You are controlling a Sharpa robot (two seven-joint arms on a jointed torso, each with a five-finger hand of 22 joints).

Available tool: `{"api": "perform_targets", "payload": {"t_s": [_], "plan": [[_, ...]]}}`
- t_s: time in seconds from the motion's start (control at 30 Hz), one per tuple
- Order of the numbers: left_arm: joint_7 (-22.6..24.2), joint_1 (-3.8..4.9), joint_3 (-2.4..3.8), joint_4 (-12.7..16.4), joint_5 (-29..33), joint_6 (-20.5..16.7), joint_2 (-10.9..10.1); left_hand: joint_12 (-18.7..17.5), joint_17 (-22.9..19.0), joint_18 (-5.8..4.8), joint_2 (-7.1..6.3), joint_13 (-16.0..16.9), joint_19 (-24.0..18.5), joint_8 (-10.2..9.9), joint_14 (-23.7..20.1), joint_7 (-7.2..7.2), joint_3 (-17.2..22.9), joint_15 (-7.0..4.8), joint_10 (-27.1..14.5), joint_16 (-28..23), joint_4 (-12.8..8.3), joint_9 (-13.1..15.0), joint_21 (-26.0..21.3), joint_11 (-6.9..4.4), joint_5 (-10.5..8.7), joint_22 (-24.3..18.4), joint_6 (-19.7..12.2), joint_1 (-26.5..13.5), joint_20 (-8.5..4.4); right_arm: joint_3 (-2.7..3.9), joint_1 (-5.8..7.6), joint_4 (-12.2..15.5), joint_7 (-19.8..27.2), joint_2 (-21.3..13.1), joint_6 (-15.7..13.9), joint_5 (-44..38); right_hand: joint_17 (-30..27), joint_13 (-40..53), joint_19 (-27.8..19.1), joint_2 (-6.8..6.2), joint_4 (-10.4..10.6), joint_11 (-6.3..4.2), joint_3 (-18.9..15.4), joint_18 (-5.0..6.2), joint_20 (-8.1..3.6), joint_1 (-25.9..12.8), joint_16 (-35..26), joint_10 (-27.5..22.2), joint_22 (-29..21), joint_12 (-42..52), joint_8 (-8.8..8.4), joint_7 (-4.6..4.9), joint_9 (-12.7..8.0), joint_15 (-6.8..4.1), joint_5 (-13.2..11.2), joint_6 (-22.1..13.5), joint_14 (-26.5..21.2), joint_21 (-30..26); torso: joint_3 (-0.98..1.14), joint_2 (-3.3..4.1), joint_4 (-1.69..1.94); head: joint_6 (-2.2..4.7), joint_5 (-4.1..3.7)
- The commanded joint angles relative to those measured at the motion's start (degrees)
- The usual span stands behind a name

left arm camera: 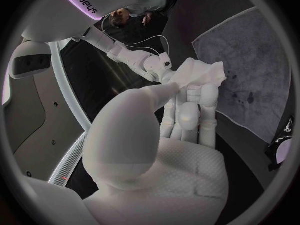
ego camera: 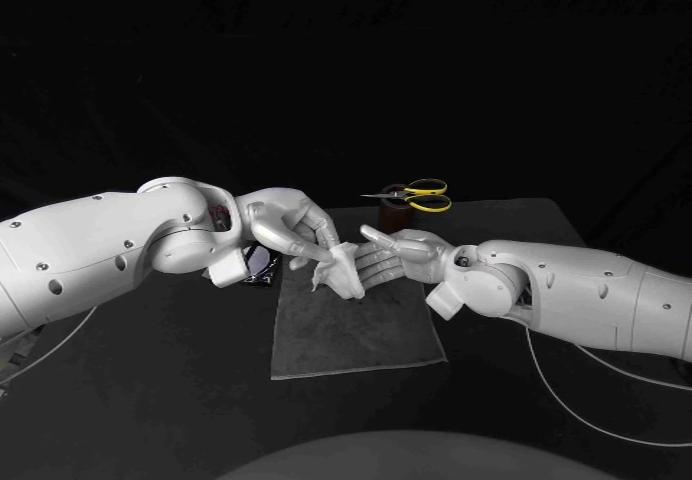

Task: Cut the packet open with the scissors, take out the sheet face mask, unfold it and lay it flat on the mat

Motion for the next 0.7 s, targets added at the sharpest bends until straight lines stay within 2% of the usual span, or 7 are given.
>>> {"api": "perform_targets", "payload": {"t_s": [0.03,0.07,0.17,0.27,0.53,0.57,0.7], "plan": [[1.5,0.09,0.06,0.4,1.5,1.9,-0.1,0.1,0.1,0.54,0.92,0.3,-0.4,-0.6,-0.2,0.21,0.2,0.15,-0.4,-0.3,-0.7,-0.3,0.4,0.29,0.20,0.2,-0.3,0.2,-0.05,0.04,-0.04,0.7,3.5,0.3,4.3,4.0,-0.6,0.0,-3.5,1.91,0.0,0.05,-2.5,-1.01,0.08,-1.5,0.9,-0.8,-1.9,0.3,-0.15,0.08,0.2,0.60,-0.1,-0.7,-1.7,-0.2,-0.03,0.00,0.02,-0.14,0.01],[1.5,0.09,0.06,0.5,1.5,1.9,-0.1,0.1,0.1,0.54,0.92,0.3,-0.4,-0.6,-0.2,0.21,0.2,0.15,-0.4,-0.3,-0.7,-0.3,0.4,0.29,0.20,0.2,-0.3,0.2,-0.05,0.05,-0.04,0.8,3.6,0.4,4.4,4.3,-0.7,0.0,-4.2,2.34,0.0,0.08,-3.0,-1.13,0.11,-1.7,1.1,-0.9,-2.3,0.3,-0.19,0.12,0.2,0.72,-0.2,-0.8,-2.0,-0.2,-0.02,0.00,0.02,-0.14,0.01],[1.4,0.09,0.06,0.7,1.8,1.9,-0.1,0.2,0.1,0.52,1.03,0.3,-0.4,-0.9,-0.1,0.29,0.2,0.21,-0.6,-0.3,-0.8,-0.3,0.5,0.38,0.19,0.3,-0.4,0.2,-0.01,0.05,-0.06,1.3,4.2,0.6,4.9,5.3,-1.4,0.0,-8.1,5.48,0.1,0.05,-5.5,-1.62,0.24,-3.8,2.1,-1.1,-5.0,0.6,-0.11,0.16,0.3,1.19,-0.1,-1.0,-3.3,-0.3,-0.01,0.04,0.06,-0.08,-0.10],[1.3,0.09,0.05,0.7,2.1,1.7,-0.2,0.2,0.2,0.50,1.04,0.4,-0.3,-1.0,-0.1,0.33,0.2,0.23,-0.6,-0.3,-0.8,-0.3,0.6,0.41,0.20,0.4,-0.3,0.1,0.00,0.05,-0.07,1.9,4.7,0.6,5.4,5.9,-1.9,0.0,-10.4,6.69,0.2,0.00,-6.8,-1.76,0.30,-4.7,2.8,-1.0,-6.8,0.9,0.04,0.17,0.3,1.36,-0.1,-0.8,-3.9,-0.3,-0.02,0.01,0.04,-0.22,0.05],[0.6,0.09,0.05,0.2,3.4,0.8,-0.2,0.4,0.6,0.35,1.75,0.6,-0.2,-1.7,0.2,0.59,-0.2,0.64,-0.9,-0.2,0.3,-0.3,0.8,0.80,0.19,0.9,-0.3,-1.4,0.37,0.06,-0.20,3.8,5.3,-0.1,6.5,6.0,-2.8,0.1,-13.8,6.91,0.2,0.40,-6.2,-1.84,0.34,-6.3,4.2,1.3,-9.6,2.1,1.07,0.32,0.7,1.32,-0.1,1.3,-4.7,-0.5,0.00,-0.04,-0.07,-0.26,0.14],[0.4,0.09,0.05,0.1,3.6,0.4,-0.2,0.4,0.7,0.34,2.13,0.7,-0.2,-1.9,0.3,0.61,-0.3,0.76,-0.9,-0.2,0.8,-0.2,0.8,0.91,0.19,0.9,-0.4,-2.0,0.50,0.06,-0.21,4.1,5.4,-0.3,6.7,5.8,-3.0,0.2,-14.3,6.92,0.2,1.47,-5.8,-1.43,0.19,-6.3,4.7,3.0,-10.0,2.8,1.58,0.63,0.9,0.47,-0.1,2.4,-4.5,-0.5,0.02,-0.03,-0.05,-0.27,0.15],[-0.3,0.09,0.04,-0.3,3.9,-0.7,-0.1,0.5,1.2,0.27,2.48,0.8,0.1,-2.0,0.6,0.56,-0.3,0.82,-0.9,-0.1,1.2,0.0,0.9,0.95,0.20,1.2,-0.4,-2.3,0.61,0.06,-0.23,4.4,5.5,-0.8,7.1,5.2,-3.5,0.1,-14.9,6.89,0.1,2.86,-4.9,-0.03,0.39,-6.1,5.8,5.5,-10.9,3.7,2.34,0.87,1.1,-0.87,-0.1,4.3,-4.2,-0.5,0.04,-0.04,-0.06,-0.27,0.23]]}}
